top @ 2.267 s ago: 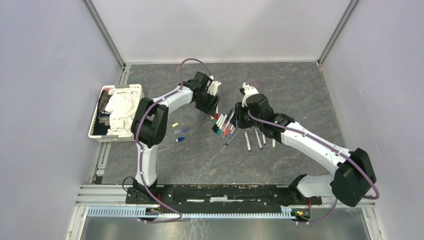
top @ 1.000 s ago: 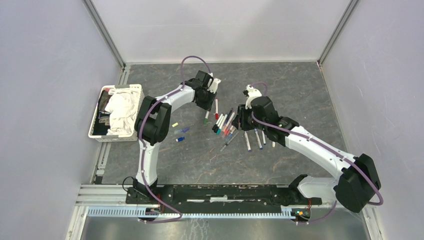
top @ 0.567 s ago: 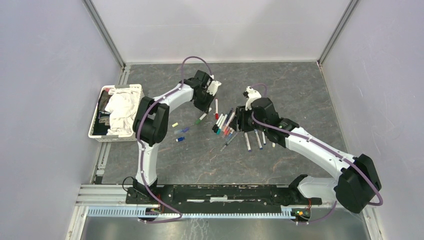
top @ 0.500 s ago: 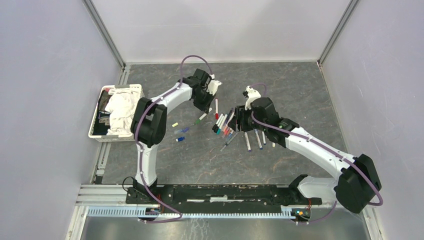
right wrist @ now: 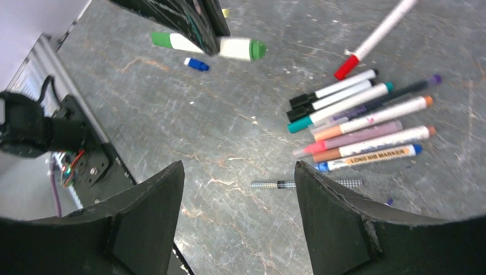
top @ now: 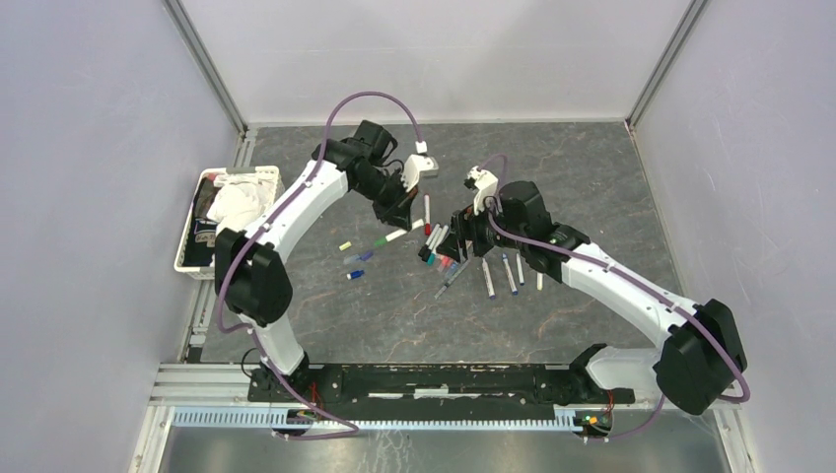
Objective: Open the pen caps
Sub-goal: Pick up the pen from the center of the board.
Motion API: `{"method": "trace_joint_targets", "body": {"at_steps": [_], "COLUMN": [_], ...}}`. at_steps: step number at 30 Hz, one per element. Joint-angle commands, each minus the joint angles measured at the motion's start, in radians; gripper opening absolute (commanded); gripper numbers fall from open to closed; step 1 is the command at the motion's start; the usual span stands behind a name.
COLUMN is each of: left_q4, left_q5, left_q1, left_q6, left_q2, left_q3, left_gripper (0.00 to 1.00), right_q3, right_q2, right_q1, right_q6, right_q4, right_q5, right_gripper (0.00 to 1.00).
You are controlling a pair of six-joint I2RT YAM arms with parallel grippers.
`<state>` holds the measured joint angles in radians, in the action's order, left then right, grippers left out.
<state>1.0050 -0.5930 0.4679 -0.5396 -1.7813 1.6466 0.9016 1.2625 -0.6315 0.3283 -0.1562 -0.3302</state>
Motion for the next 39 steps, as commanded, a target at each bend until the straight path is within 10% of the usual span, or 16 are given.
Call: {"method": "trace_joint_targets", "body": {"at_steps": [1,12,24,39], "left_q4": [0.196,0.324,0.341,0.342], "left_q5": [-0.159,-0.241,-0.248,-0.187], "left_q1": [0.019,0.066,0.098,0.148], "left_q6": [-0.233,-0.37,-0.377,-0.378], "left_q2": [0.07,0.134,0.173,0.168], "left_q3": [-0.041,-0.053,-0.037,-0.013], "left_gripper": [0.02,0.02,0.02,0.02], "right_q3": [0.061,-0.011,-0.064,-0.014], "right_q2": [0.012,0.069,0.138,0.217], "right_q1": [0.007,0.016,0.023,0.023], "right_q6": [-0.123,-0.003,0.2,0.231], "right_q4": [0.054,0.281,0.512,0.479], "right_q5": [-0.197,-0.588,-0.685,-0.743], "right_gripper": [0.77,0.77,0.74,0.46]}}
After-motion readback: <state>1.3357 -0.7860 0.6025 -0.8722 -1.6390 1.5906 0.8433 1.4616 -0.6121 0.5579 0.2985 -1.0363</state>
